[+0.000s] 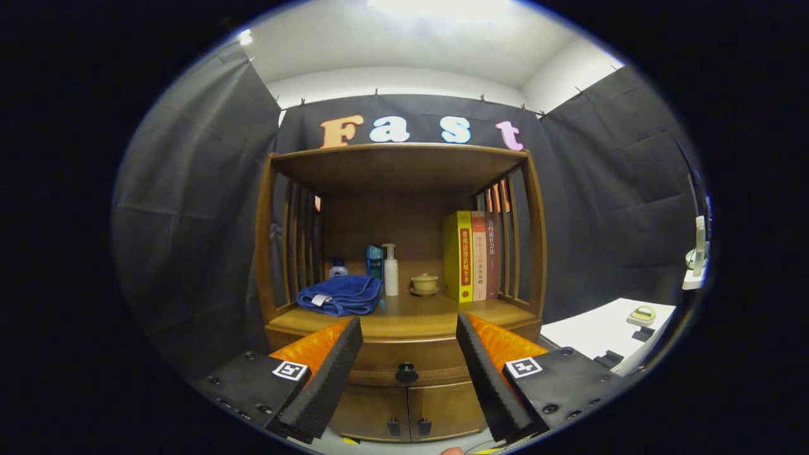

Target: Pull open the drawer, take out the items inside it, and place them on the countertop above the cabinet.

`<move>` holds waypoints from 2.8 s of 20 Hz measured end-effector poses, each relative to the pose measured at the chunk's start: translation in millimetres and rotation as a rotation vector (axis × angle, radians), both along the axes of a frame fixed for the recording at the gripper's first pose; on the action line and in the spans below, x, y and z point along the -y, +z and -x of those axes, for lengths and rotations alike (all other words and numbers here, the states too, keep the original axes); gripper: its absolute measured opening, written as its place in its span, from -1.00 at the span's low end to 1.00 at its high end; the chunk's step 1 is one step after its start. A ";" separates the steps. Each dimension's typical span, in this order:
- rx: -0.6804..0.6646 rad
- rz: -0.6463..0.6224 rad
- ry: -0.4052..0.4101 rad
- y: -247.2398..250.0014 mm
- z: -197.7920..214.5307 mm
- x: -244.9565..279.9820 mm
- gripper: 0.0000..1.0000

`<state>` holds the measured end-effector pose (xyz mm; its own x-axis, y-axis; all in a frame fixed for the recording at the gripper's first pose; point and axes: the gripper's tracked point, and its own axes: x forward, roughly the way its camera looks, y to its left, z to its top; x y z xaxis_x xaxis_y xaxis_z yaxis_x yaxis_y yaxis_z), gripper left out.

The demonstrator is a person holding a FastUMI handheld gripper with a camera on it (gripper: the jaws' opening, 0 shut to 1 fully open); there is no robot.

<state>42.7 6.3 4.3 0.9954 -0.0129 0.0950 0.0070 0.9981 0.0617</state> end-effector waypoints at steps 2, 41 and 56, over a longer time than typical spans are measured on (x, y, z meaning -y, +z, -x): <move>0.010 0.028 0.010 -14.0 -18.3 -5.8 0.96; -0.266 -0.063 0.026 -196.9 -105.9 -10.5 -0.17; -0.300 -0.084 0.041 -204.0 -14.7 -9.9 -0.18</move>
